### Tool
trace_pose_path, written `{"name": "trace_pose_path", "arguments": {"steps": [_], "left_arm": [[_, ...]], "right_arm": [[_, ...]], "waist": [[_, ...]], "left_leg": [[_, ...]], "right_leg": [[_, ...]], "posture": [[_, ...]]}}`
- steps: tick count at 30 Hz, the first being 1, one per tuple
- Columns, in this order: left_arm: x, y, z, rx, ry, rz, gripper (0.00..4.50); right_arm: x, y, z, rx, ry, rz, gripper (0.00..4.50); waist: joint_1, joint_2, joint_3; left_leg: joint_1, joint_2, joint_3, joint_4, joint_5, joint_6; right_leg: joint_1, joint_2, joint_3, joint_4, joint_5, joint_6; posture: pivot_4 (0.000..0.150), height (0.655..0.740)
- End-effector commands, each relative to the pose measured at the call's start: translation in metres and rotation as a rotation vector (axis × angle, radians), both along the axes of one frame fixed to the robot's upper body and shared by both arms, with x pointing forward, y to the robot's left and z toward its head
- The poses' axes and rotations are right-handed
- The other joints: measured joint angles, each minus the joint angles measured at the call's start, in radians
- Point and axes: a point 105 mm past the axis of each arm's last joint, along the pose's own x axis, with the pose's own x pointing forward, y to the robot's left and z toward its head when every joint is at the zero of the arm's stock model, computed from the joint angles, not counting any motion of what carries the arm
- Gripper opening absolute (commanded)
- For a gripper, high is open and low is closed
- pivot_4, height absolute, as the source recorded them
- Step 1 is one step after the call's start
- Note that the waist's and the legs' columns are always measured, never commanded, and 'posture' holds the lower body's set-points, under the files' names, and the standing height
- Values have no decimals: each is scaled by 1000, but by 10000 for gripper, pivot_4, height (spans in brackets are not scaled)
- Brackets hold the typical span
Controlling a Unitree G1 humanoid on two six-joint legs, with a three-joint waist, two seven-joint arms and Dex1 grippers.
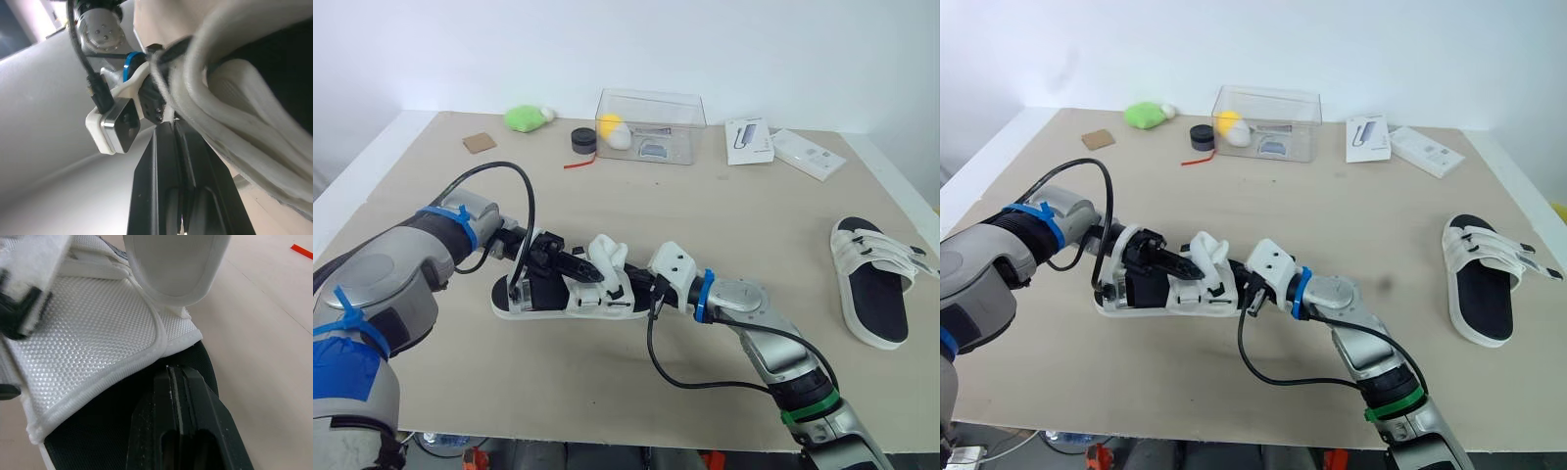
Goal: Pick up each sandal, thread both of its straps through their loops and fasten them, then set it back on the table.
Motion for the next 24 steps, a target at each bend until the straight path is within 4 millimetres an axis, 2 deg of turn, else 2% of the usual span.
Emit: {"name": "trace_pose_path", "arguments": {"steps": [1, 6, 18, 24], "left_arm": [[1, -4, 17, -42, 26, 13, 301], [4, -14, 31, -47, 92, 83, 301], [1, -12, 4, 140, 92, 88, 301], [0, -10, 11, 97, 156, 137, 301]], "right_arm": [[-2, 2, -8, -15, 27, 8, 0], [-3, 3, -8, -16, 29, 13, 0], [-3, 2, -8, -14, 26, 6, 0], [-3, 2, -9, -14, 28, 7, 0]], "waist": [[0, 0, 0], [0, 0, 0], [0, 0, 0], [0, 0, 0]], "left_leg": [[0, 0, 0, 0, 0, 0], [0, 0, 0, 0, 0, 0], [0, 0, 0, 0, 0, 0], [0, 0, 0, 0, 0, 0]], "right_leg": [[0, 0, 0, 0, 0, 0], [0, 0, 0, 0, 0, 0], [0, 0, 0, 0, 0, 0], [0, 0, 0, 0, 0, 0]], "posture": [[1500, 7400], [1500, 7400], [1500, 7400], [1500, 7400]]}}
